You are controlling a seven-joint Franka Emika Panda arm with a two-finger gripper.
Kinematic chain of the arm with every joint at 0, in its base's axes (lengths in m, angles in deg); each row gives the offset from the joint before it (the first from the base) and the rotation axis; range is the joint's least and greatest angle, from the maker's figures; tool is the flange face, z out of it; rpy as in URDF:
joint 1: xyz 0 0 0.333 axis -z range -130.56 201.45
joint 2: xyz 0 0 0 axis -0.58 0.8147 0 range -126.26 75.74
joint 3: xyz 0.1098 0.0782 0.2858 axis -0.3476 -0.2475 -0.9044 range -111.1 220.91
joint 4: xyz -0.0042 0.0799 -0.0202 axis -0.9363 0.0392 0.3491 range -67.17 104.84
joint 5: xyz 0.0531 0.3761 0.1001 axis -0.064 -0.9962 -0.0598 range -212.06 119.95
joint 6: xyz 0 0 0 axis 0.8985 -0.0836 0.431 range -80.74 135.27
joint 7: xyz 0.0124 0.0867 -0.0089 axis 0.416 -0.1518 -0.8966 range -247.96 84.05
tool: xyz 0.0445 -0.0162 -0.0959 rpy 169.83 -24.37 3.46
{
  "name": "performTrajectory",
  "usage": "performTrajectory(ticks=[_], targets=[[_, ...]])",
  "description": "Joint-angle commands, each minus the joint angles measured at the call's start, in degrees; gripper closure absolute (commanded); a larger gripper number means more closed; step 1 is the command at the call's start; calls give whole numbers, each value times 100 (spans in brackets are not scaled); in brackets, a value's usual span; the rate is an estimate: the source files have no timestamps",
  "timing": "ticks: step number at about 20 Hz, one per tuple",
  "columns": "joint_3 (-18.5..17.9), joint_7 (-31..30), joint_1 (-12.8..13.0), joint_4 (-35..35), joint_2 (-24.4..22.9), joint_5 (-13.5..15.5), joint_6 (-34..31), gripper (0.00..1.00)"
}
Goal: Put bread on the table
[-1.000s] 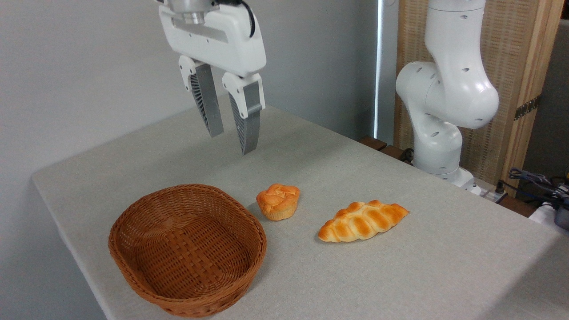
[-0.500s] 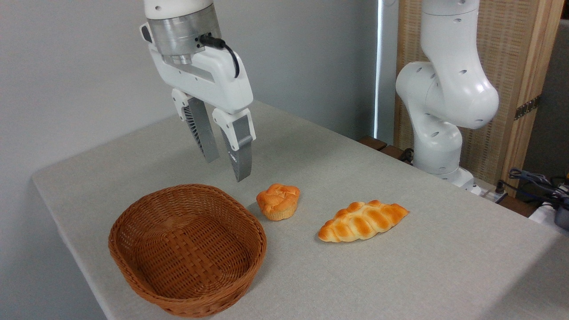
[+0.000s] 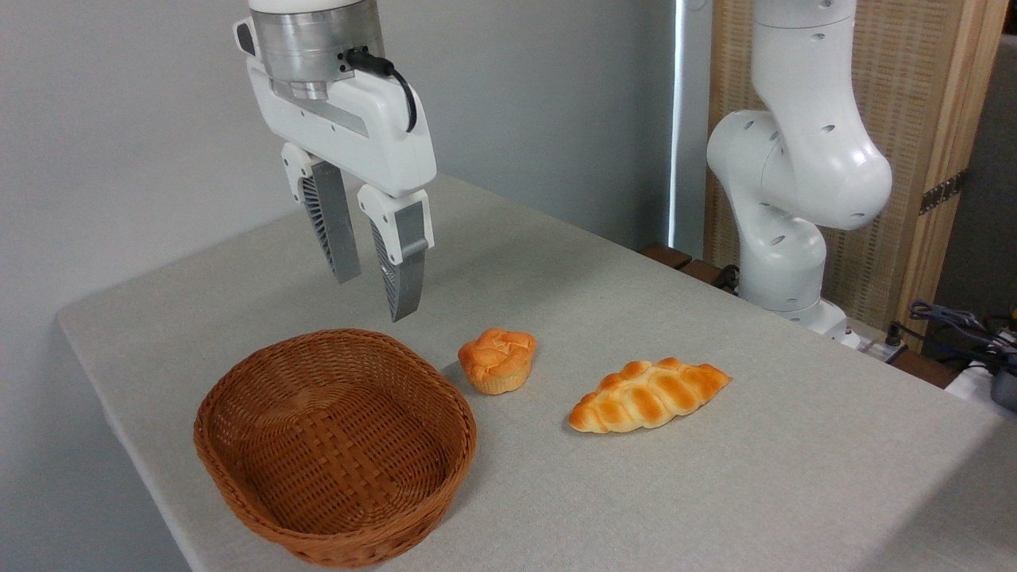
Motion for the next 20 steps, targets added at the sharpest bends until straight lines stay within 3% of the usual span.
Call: performTrajectory(ticks=[1,8,10,12,20], targets=[[122,-48,-100,36,-136,160,91,0],[165,-31,-109,176,-241,160,179,0],[480,4,-345,229,-242,143,179,0],[605,-4,-390,308,-242,72,206,0],[439,5,-320,730,-584,72,136,0]])
